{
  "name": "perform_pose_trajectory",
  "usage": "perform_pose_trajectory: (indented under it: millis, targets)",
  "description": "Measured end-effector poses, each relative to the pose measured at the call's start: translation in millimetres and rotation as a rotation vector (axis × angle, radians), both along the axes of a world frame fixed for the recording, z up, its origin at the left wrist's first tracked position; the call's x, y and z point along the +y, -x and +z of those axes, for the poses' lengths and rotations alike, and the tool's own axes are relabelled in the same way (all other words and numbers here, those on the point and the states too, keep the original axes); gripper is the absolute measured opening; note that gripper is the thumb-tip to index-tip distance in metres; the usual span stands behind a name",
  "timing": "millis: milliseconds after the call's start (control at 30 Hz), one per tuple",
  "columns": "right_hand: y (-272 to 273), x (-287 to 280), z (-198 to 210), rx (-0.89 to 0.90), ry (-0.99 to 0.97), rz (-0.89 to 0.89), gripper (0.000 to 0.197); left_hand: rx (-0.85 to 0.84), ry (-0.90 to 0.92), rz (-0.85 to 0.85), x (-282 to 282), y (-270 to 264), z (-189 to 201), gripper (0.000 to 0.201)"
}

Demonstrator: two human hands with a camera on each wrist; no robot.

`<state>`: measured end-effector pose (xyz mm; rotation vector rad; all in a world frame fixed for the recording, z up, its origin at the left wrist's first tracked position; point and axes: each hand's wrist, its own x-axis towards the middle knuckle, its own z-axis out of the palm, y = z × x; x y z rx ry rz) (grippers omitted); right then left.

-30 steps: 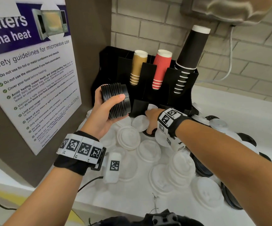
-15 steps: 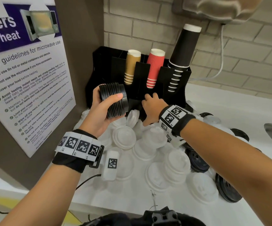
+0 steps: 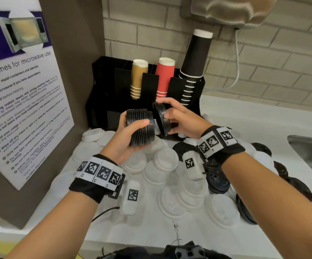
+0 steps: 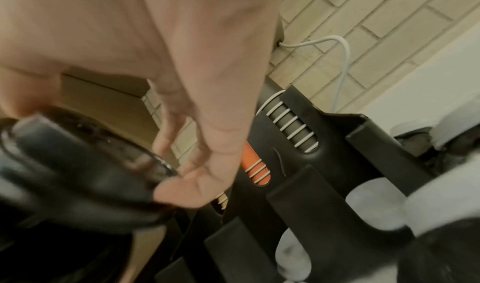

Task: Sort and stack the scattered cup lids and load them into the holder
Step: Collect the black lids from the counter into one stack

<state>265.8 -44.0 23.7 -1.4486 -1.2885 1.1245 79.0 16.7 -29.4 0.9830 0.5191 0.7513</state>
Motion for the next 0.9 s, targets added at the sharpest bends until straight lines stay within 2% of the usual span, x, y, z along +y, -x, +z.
perform_pose_trajectory:
  millis: [67, 200, 367, 567, 633, 700, 767, 800, 833, 900]
  targets:
    - [2.1, -8.1, -2.6, 0.025, -0.037, 0.064, 0.047, 0.001, -0.009, -0.018, -3.4, -4.4, 0.0, 0.067]
    - [3.0, -18.3, -10.1, 0.022, -0.077, 0.062, 0.047, 0.008, -0.022, -0.048, -9.0, -12.3, 0.4, 0.071]
    - [1.1, -28.3, -16.2, 0.054, -0.138, 0.028, 0.047, 0.007, -0.059, -0.04, -13.7, -20.2, 0.8, 0.059]
    - [-1.9, -31.6, -17.1, -0.008, -0.166, 0.021, 0.05, -0.009, -0.074, -0.065, -14.2, -23.9, 1.4, 0.054]
    - [-6.7, -29.7, -14.0, -0.065, -0.165, 0.036, 0.044, -0.014, -0.086, -0.05, -13.4, -26.0, 2.7, 0.055]
    - [-14.9, -25.2, -9.7, -0.214, -0.13, -0.028, 0.035, -0.013, -0.099, -0.032, -11.1, -27.7, 5.1, 0.055]
    - [-26.9, -21.6, -5.6, -0.538, -0.007, -0.132, 0.033, -0.01, -0.1, -0.015, -6.9, -26.9, 7.0, 0.055]
    - [-33.0, -20.1, -5.8, -0.74, 0.111, -0.123, 0.035, -0.011, -0.099, -0.012, -4.3, -25.6, 7.4, 0.055]
    - [-37.0, -19.1, -7.2, -0.927, 0.253, -0.054, 0.04, -0.012, -0.1, -0.015, -1.9, -23.9, 7.5, 0.055]
    - [-38.5, -16.5, -12.7, -1.185, 0.498, 0.16, 0.055, -0.013, -0.102, -0.024, 2.3, -19.9, 6.8, 0.055]
